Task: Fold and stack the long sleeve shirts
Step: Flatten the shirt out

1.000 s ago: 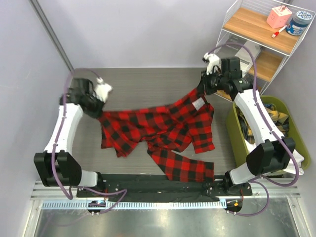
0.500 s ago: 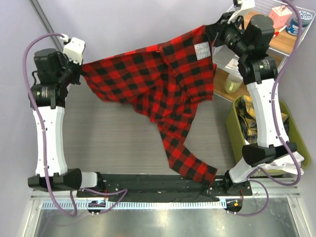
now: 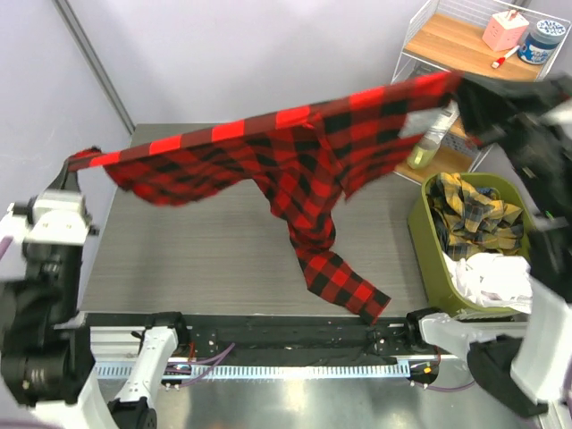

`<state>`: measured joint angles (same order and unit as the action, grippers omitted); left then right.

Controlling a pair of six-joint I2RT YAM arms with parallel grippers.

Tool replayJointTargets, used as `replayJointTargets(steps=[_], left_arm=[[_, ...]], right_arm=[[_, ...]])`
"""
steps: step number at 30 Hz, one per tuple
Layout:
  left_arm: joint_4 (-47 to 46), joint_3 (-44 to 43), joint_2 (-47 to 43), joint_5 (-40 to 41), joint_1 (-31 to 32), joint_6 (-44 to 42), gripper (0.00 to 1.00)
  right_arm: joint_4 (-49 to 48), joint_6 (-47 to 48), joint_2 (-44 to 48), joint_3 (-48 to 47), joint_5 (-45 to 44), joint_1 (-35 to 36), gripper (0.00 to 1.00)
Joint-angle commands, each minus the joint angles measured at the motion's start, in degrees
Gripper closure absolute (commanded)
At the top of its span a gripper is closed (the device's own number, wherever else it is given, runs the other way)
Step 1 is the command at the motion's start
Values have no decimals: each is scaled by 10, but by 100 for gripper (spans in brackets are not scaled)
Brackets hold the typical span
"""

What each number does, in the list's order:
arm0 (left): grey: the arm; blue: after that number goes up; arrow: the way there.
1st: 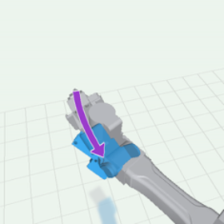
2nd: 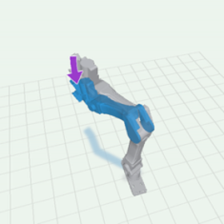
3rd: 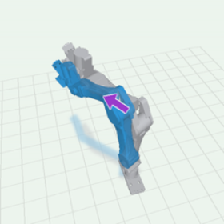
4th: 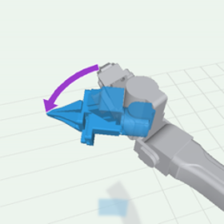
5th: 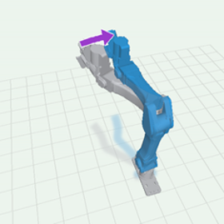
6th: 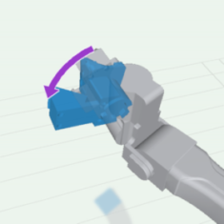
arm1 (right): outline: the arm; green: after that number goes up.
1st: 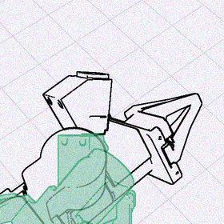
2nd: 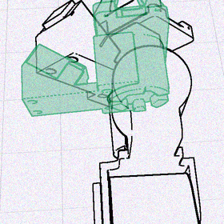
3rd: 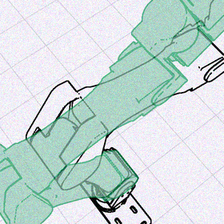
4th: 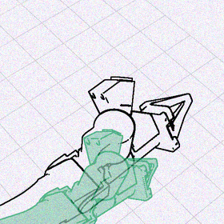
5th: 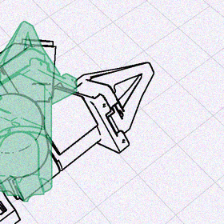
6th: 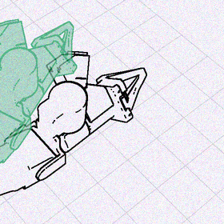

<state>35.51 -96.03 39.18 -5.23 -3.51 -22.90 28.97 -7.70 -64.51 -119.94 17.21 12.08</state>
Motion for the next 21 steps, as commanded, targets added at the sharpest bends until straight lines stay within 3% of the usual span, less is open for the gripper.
replayJointTargets(steps=[1,5,10,17,20,21], left_arm=[[-13,-21,1,95,-11,-22,100],[3,-51,52,112,-10,-31,100],[-33,38,104,107,-11,-70,100],[-173,190,251,96,-11,-103,100],[-244,208,369,77,-11,-103,94],[-259,200,402,77,-12,-102,87]], right_arm=[[-24,30,39,-40,-105,-36,99],[-15,43,6,-41,-104,-39,99],[-82,62,-73,28,-99,-38,99],[-168,75,-281,58,-70,-17,99],[-197,102,-396,45,-71,-2,99],[-197,107,-456,18,-83,2,92]])
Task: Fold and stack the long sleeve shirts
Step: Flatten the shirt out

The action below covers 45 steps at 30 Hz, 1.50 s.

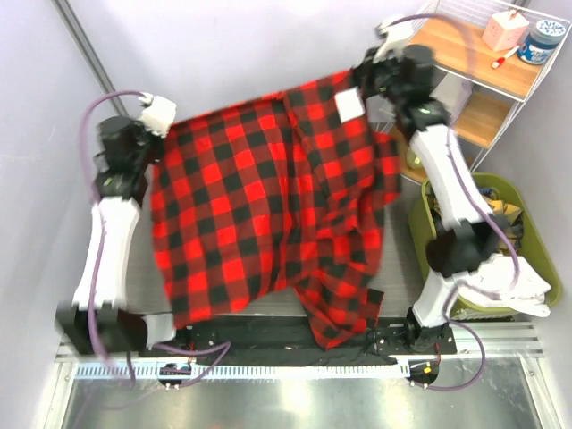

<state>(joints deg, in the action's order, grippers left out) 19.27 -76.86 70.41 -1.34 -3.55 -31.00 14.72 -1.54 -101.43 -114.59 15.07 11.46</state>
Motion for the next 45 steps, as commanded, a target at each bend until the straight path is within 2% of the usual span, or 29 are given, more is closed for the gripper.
replayJointTargets(steps=[1,2,3,4,5,7,9,10,11,14,16,19,20,22,23,26,30,37,45], left_arm=[[-108,-5,169,37,-12,-20,84],[-109,-51,209,51,-14,-20,79],[-105,-83,247,70,-15,-11,67],[-63,-120,330,84,-16,-2,63],[-34,-217,363,111,-17,7,60],[52,-298,433,125,-19,37,50],[99,-355,448,110,-20,65,45],[118,-356,446,88,-20,70,44],[156,-351,428,68,-19,76,43],[217,-288,388,-42,-18,92,39],[276,-223,349,-115,-14,94,36],[363,-144,315,-174,4,80,35],[381,-125,309,-178,7,68,35],[401,-78,288,-183,13,64,36],[402,-35,283,-175,13,60,36],[394,32,273,-126,13,40,36],[366,83,285,-67,-4,2,38],[354,67,346,-2,-37,-27,42],[354,72,349,24,-47,-52,42]], right_arm=[[-54,57,-126,-54,-62,13,82],[-30,68,-161,-113,-59,15,69],[-10,79,-237,-149,-67,18,37],[13,110,-271,-191,-83,20,23],[74,123,-302,-282,-98,22,12],[125,156,-354,-344,-128,22,5],[157,172,-334,-314,-131,18,2],[155,178,-284,-278,-128,16,1],[148,190,-258,-197,-116,15,0],[163,196,-170,-70,-90,15,0],[193,198,-139,-31,-68,14,2],[263,188,-111,20,-20,15,11],[295,185,-107,41,-10,14,18],[319,176,-100,64,10,14,25],[338,174,-98,87,16,14,30],[359,162,-87,148,43,14,40],[340,146,-74,226,54,14,46],[313,146,-80,317,60,14,51],[299,137,-46,441,99,14,55]])
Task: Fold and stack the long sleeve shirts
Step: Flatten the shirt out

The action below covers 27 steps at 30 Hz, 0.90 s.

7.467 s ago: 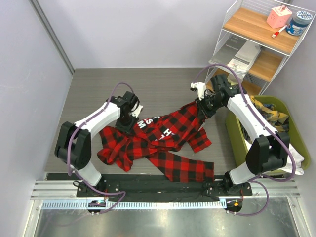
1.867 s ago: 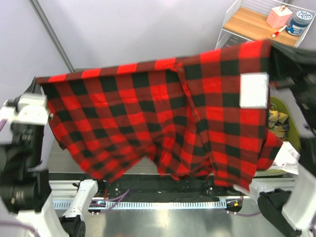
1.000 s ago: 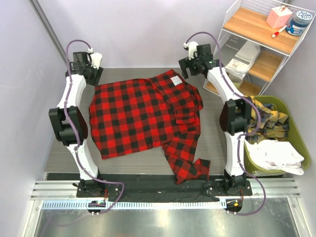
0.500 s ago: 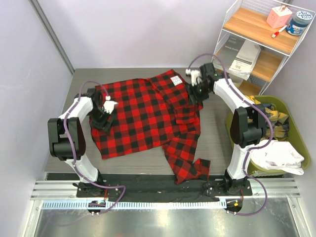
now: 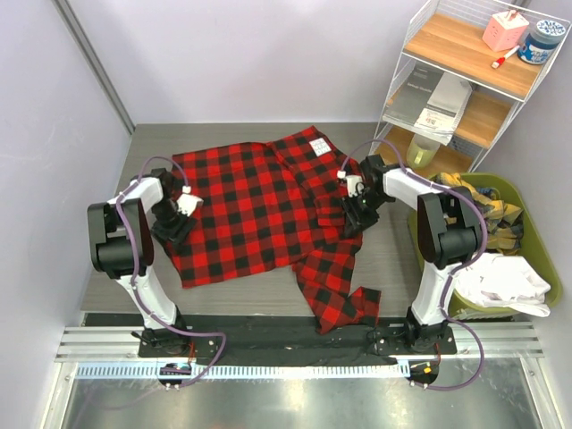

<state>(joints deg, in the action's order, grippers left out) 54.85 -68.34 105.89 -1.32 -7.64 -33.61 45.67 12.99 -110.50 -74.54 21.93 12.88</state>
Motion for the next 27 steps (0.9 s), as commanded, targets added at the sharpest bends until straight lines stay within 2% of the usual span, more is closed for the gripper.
replayJointTargets(steps=[1,8,13,17,22,27], left_arm=[[2,-10,-9,18,-6,-28,42],[-21,25,-26,50,-13,-61,42],[-8,-29,-28,25,-40,-50,40],[24,-49,-87,-90,-39,-80,36],[10,-55,-149,-206,-39,-79,32],[-4,-106,-146,-258,-39,-19,30]], right_arm=[[-11,-8,53,51,33,-1,55],[1,-9,98,120,26,-2,56],[6,-9,129,90,3,-8,55],[25,6,154,47,28,-8,52],[-23,16,194,33,27,-1,35],[-24,-12,123,-25,0,5,29]])
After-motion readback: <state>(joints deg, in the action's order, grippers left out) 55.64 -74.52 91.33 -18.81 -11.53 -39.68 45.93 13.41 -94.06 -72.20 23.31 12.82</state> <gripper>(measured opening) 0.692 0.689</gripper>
